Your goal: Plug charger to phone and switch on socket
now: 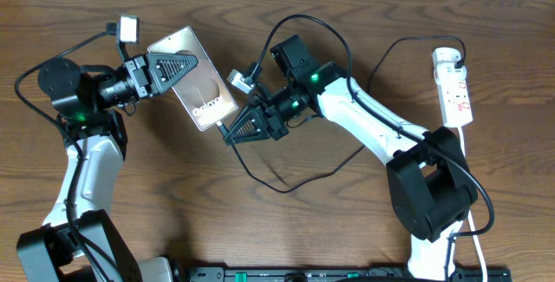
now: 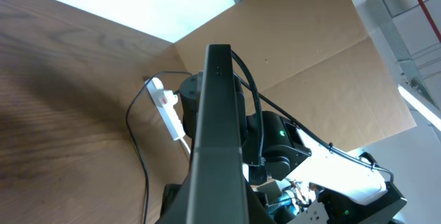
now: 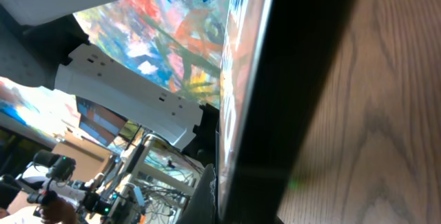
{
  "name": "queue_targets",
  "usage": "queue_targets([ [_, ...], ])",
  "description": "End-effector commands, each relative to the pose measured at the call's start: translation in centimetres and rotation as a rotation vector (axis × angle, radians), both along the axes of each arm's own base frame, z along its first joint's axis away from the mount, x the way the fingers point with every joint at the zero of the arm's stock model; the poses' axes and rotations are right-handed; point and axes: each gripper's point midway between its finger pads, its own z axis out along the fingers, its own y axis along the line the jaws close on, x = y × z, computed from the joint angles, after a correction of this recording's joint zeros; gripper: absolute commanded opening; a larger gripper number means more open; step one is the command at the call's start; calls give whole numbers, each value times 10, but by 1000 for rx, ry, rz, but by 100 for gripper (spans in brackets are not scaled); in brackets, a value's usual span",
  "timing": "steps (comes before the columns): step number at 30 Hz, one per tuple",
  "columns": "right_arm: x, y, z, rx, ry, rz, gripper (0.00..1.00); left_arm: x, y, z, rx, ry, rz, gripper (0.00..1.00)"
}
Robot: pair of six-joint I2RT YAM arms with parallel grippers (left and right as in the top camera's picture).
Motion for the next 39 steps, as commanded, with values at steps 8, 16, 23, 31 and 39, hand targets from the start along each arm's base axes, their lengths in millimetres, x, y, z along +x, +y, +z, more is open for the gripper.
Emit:
queue_targets([
  [8, 4, -9, 18, 48, -9, -5, 1, -5, -5, 10, 12, -20, -42, 7],
  [16, 5, -9, 18, 46, -10, -8, 1, -5, -5, 10, 12, -20, -41, 7],
  [23, 6, -10, 17, 37, -5, -13, 1, -3, 4, 10, 11, -19, -16, 7],
  [31, 6, -10, 17, 36, -5, -13, 1, -3, 4, 10, 11, -19, -16, 7],
  [39, 6, -10, 17, 38, -6, -12, 1, -3, 4, 10, 12, -20, -16, 7],
])
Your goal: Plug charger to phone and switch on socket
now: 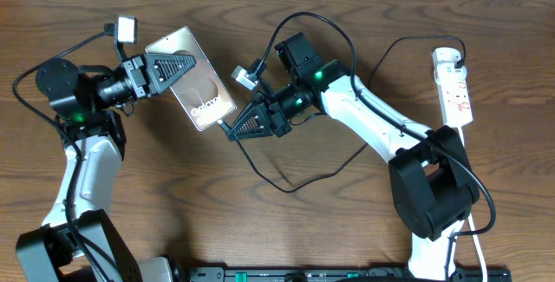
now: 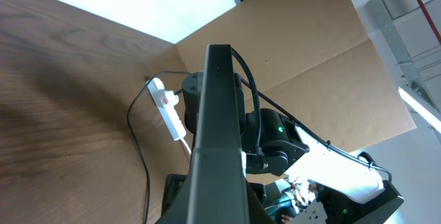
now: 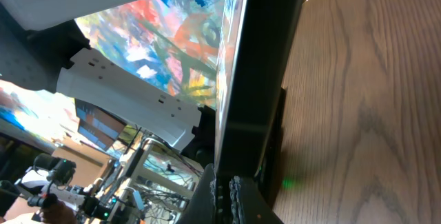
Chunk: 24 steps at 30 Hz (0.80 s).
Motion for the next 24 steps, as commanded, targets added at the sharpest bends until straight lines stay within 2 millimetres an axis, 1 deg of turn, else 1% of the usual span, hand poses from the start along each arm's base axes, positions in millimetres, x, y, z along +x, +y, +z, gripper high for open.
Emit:
queue_targets([
  [1, 0, -5, 17, 39, -14, 3, 1, -3, 0, 10, 13, -25, -25, 7],
  [9, 1, -5, 18, 46, -14, 6, 1, -3, -1, 10, 15, -30, -26, 7],
  [18, 7, 0, 24, 45, -11, 5, 1, -3, -1, 10, 23, -50, -25, 7],
  [21, 9, 0, 25, 48, -16, 4, 1, -4, -4, 10, 26, -59, -33, 7],
  [24, 10, 1, 26, 48, -15, 4, 1, -6, -11, 10, 32, -78, -55, 7],
])
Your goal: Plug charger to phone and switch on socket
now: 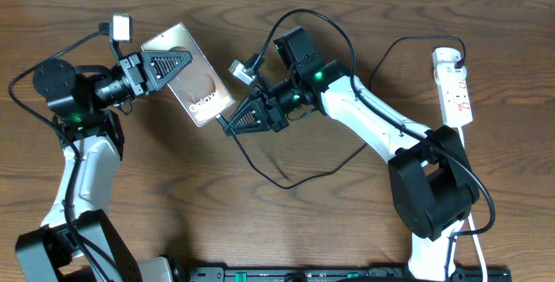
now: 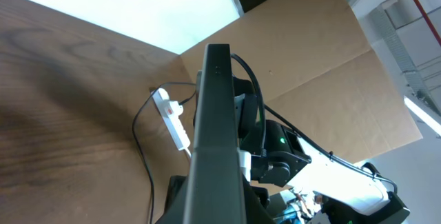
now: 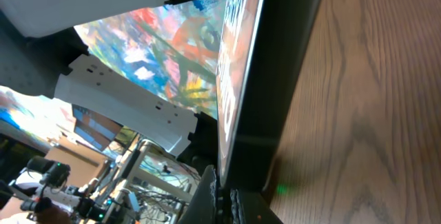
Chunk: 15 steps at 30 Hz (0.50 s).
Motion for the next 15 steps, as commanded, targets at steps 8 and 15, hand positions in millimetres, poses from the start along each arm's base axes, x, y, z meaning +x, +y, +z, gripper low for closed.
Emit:
queue_targets([
  [8, 2, -4, 21, 37, -6, 10, 1, -12, -21, 8, 37, -69, -107, 7],
  [15, 5, -2, 25, 42, -12, 9, 1, -12, -21, 8, 35, -64, -107, 7],
])
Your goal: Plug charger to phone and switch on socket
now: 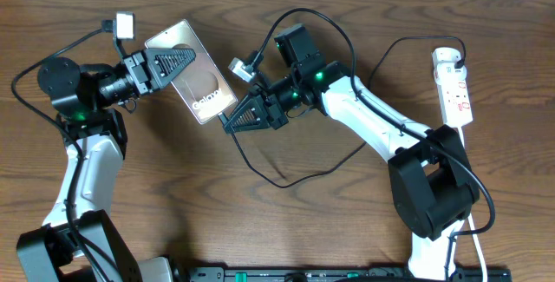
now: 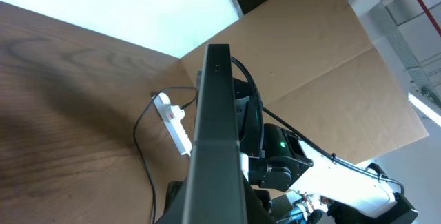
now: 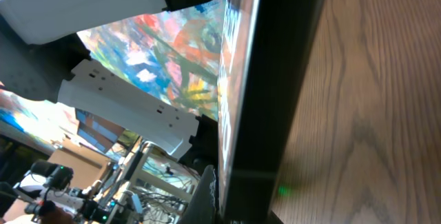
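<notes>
The phone [image 1: 194, 81], gold back up with "Galaxy" on it, is held off the table, and my left gripper [image 1: 170, 62] is shut on its upper half. It shows edge-on in the left wrist view as a dark bar [image 2: 217, 134]. My right gripper [image 1: 239, 118] sits at the phone's lower end, shut on the charger plug, which its fingers hide. The black cable [image 1: 286, 180] loops from there across the table. In the right wrist view the phone [image 3: 275, 79] fills the middle, with one finger [image 3: 205, 198] beside it. The white socket strip [image 1: 455, 87] lies at the far right.
The brown wooden table [image 1: 173, 204] carries the cable loop in its middle. The socket strip's own lead [image 1: 473, 186] runs down the right edge. In the left wrist view a cardboard wall [image 2: 324, 52] stands behind the table, and the strip [image 2: 172, 123] shows beyond the phone.
The phone and my left gripper have shifted slightly right and up. The right gripper stays at the phone's lower end, and the plug tip has dropped out of the right wrist view.
My left gripper held the phone raised at every moment. The right gripper, shut on the plug, was just right of the phone's lower end. It then stood a little further up and left each time, and now presses against that end.
</notes>
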{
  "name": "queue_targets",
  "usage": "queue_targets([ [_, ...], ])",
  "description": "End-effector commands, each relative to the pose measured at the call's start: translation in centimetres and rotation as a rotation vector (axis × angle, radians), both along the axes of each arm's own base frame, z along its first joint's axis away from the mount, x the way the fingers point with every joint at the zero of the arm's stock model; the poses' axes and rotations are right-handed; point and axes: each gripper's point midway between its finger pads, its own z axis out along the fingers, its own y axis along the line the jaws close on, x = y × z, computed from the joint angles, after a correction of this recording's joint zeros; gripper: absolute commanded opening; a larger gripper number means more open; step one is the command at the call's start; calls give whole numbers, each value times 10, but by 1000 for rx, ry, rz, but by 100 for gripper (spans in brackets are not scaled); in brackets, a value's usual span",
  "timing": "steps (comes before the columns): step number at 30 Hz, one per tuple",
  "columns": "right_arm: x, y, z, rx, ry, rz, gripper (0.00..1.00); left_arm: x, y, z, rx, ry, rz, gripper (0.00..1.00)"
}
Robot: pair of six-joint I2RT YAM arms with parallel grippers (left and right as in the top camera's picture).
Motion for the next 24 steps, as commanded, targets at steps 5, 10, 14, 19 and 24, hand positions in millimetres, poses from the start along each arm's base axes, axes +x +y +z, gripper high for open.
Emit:
queue_targets([
  [5, 1, -3, 22, 38, -22, 11, 1, -15, -15, 6, 31, -36, -113, 8],
  [10, 1, -3, 22, 39, -21, 11, 1, -15, -15, 6, 31, -35, -113, 7],
  [14, 1, -3, 22, 39, -21, 10, 1, -15, -14, 6, 30, -32, -112, 7],
  [19, 1, -3, 22, 38, -20, 10, 24, -15, -13, 6, 30, -32, -110, 7],
  [24, 1, -3, 22, 38, -20, 10, 99, -13, -5, 6, 30, -32, -86, 7],
])
